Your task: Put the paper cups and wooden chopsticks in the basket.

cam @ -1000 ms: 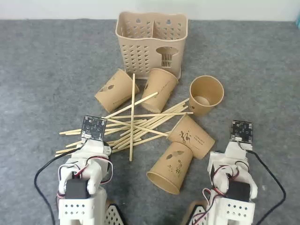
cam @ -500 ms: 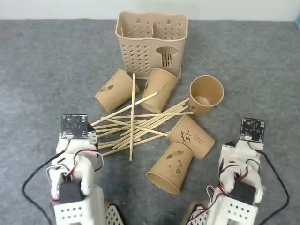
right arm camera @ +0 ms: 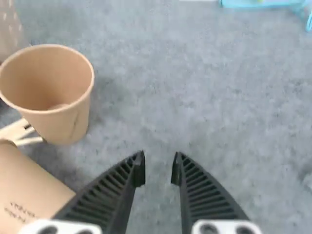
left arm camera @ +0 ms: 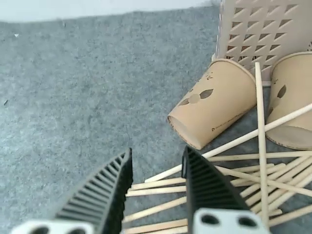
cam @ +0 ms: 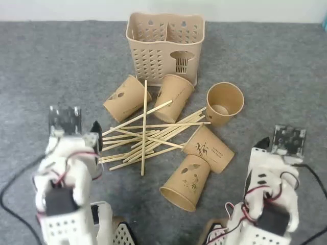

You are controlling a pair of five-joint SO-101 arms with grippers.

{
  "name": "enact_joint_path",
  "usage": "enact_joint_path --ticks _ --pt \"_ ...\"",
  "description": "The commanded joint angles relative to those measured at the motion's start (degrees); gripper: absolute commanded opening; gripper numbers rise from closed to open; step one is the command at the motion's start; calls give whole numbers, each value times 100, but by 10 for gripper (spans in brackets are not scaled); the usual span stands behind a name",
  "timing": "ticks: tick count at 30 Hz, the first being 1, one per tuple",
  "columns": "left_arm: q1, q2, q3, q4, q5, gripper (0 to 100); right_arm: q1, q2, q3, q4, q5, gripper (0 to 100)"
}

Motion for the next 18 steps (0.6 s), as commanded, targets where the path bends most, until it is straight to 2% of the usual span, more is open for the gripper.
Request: enact_joint_path --ticks 1,5,8,11,18 --pt "9 1512 -1147 97 264 163 13 1543 -1178 136 105 113" --pt "26 2875 -1859 325 422 165 -101 3371 -2611 593 -70 121" --pt "176 3710 -2079 229 598 166 -259 4356 -3499 875 -211 205" --pt "352 4431 -2026 -167 853 166 -435 4954 -4220 1015 -527 267" --pt "220 5363 -1297 -1829 914 166 -980 6026 -4993 699 -1679 252"
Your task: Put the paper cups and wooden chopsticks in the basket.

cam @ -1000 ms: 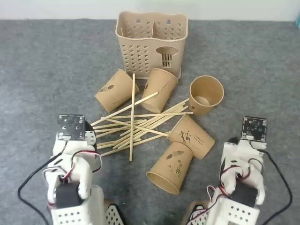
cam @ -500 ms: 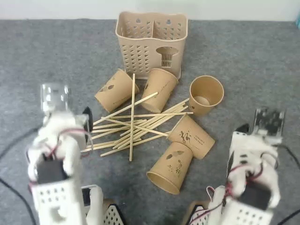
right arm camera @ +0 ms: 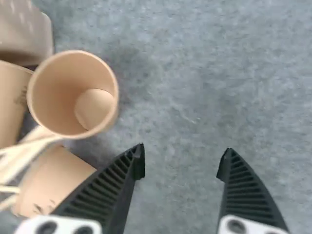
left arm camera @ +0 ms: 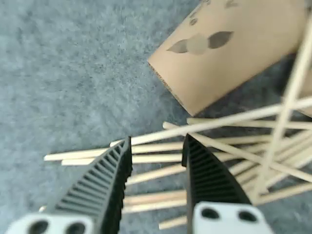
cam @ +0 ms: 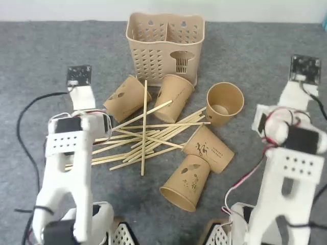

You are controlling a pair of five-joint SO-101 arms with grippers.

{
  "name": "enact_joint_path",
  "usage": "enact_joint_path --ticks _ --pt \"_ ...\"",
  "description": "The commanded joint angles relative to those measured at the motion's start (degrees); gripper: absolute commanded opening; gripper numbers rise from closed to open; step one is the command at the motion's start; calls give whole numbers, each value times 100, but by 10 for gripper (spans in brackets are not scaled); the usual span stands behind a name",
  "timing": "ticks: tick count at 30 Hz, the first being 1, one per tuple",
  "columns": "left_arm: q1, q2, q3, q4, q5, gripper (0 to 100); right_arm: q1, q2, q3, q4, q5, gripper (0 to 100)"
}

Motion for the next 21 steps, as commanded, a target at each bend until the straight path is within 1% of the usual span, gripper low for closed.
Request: enact_joint_path --ticks 1,5,8,13,17,21 --pt "-202 141 92 -756 35 166 -409 523 -519 -286 -677 252" --pt "-369 149 119 -800 -62 166 -848 1367 -791 -620 -1143 248" --pt "-369 149 127 -818 -62 166 -963 1921 -888 -1051 -1345 229" --pt "-360 167 136 -835 -70 166 -1103 2686 -888 -1613 -1354 221" --pt "-360 167 136 -835 -79 166 -1086 3257 -879 -2044 -1363 221" --pt "-360 167 136 -835 -62 166 -1121 3767 -870 -2141 -1336 219"
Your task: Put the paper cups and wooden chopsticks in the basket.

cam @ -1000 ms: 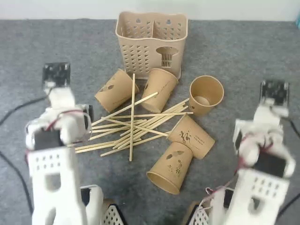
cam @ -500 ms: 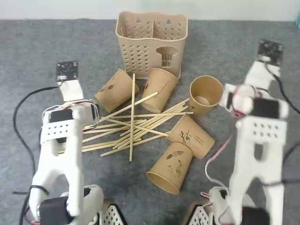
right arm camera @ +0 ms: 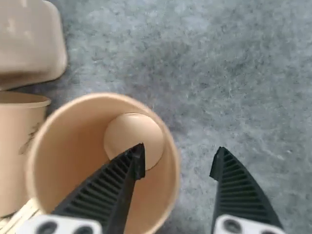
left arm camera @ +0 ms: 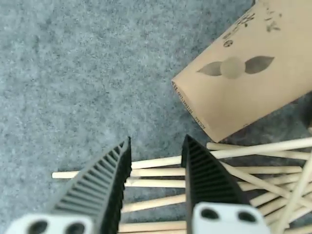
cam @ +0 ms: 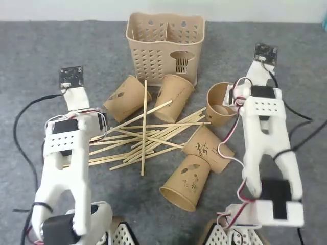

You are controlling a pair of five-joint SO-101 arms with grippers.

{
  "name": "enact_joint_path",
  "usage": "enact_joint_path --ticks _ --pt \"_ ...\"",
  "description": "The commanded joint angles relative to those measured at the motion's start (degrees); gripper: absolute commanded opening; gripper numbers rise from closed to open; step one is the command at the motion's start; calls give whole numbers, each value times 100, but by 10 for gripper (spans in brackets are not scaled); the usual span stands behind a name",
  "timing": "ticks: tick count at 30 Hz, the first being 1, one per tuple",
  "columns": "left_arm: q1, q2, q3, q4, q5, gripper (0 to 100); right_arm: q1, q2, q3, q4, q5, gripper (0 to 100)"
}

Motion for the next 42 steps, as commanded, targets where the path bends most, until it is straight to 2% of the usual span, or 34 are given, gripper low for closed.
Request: enact_joint_path --ticks 1,3,6,8,11,17,20,25,31,37,42 --pt "-9 -9 -22 -149 -62 166 -75 127 -290 -136 -35 218" --pt "-9 -9 -22 -149 -62 165 -57 92 -290 -136 -35 181" --pt "-9 -9 -22 -149 -62 164 -40 -101 -299 -180 -26 2" --pt "-9 -9 -22 -149 -62 164 -57 -233 -281 -136 -26 39" --pt "-9 -9 -22 -149 -62 164 -40 -426 -308 -4 -26 4" --pt "9 -9 -22 -149 -62 164 57 -1314 -378 242 -53 7" --pt "9 0 -22 -149 -53 164 119 -1692 -888 725 -35 6" --pt "9 0 -22 -149 -53 164 145 -1657 -2963 1921 -18 6" --pt "0 9 -22 -149 -53 164 -31 -356 -6233 2958 35 6" --pt "-9 18 -13 -132 -53 164 -497 1200 -8484 3090 466 7" --pt "0 18 -13 -149 -62 164 -927 2088 -9380 3029 466 7"
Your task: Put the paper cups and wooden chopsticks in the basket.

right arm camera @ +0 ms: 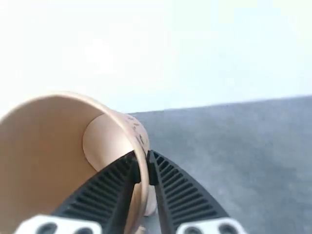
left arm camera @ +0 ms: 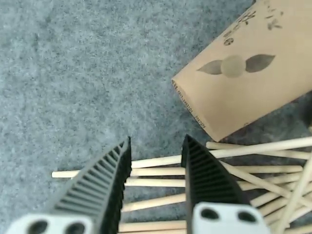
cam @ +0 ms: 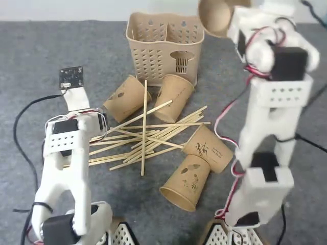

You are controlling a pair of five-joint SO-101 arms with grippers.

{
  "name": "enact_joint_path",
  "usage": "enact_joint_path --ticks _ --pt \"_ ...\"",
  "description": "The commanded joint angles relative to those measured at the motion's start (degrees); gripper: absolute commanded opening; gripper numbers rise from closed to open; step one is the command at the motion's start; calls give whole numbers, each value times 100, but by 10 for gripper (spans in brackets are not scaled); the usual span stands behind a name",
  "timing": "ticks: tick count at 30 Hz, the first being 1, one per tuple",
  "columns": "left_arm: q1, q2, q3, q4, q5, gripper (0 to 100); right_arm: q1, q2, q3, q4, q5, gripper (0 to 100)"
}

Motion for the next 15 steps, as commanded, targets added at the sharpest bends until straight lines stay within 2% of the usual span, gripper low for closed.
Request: enact_joint_path --ticks 1,8,15 --pt "-9 18 -31 -141 -62 164 -321 374 -721 -145 123 7" --pt "-9 18 -31 -149 -79 164 -585 1209 -800 -866 123 7" --pt "0 18 13 -264 -79 164 -541 1587 -835 -919 149 8"
